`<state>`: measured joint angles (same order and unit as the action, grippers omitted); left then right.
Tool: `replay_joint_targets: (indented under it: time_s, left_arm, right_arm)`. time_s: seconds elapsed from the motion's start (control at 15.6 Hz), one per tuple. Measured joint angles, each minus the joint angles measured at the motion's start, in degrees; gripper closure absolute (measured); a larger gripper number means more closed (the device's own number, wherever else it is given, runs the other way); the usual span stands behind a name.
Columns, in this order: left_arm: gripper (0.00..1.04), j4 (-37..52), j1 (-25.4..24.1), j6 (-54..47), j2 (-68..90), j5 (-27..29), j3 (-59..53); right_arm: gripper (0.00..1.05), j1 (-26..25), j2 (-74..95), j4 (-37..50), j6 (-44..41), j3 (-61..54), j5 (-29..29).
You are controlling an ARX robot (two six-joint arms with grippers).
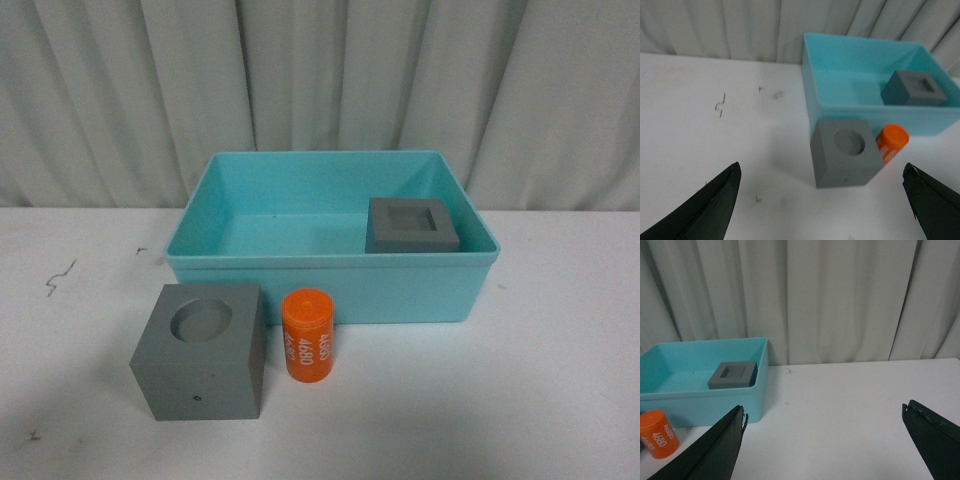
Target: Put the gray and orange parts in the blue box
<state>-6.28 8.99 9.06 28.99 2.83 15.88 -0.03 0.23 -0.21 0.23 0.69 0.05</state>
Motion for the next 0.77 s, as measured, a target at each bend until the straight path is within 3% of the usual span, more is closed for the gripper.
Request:
replay_joint_targets:
  time_s: [0.13,0.32,0.77]
  left_arm:
    - [0.07,9.68,2.38,0.04,15.85,0.33,5.7]
    - [0.07,15.32,5.14,0.0,36.81,-1.84,14.36]
    - [0.07,12.74,1.66,-0.94,63.28,-6.25,28.83]
  right_arm:
    - [0.06,0.02,0.0,0.02,0.0,0.0,-0.02]
    - [0.06,0.02,0.0,0.0,0.0,0.0,-0.02]
    - [0.06,0.02,0.0,0.02,0.0,0.0,-0.04]
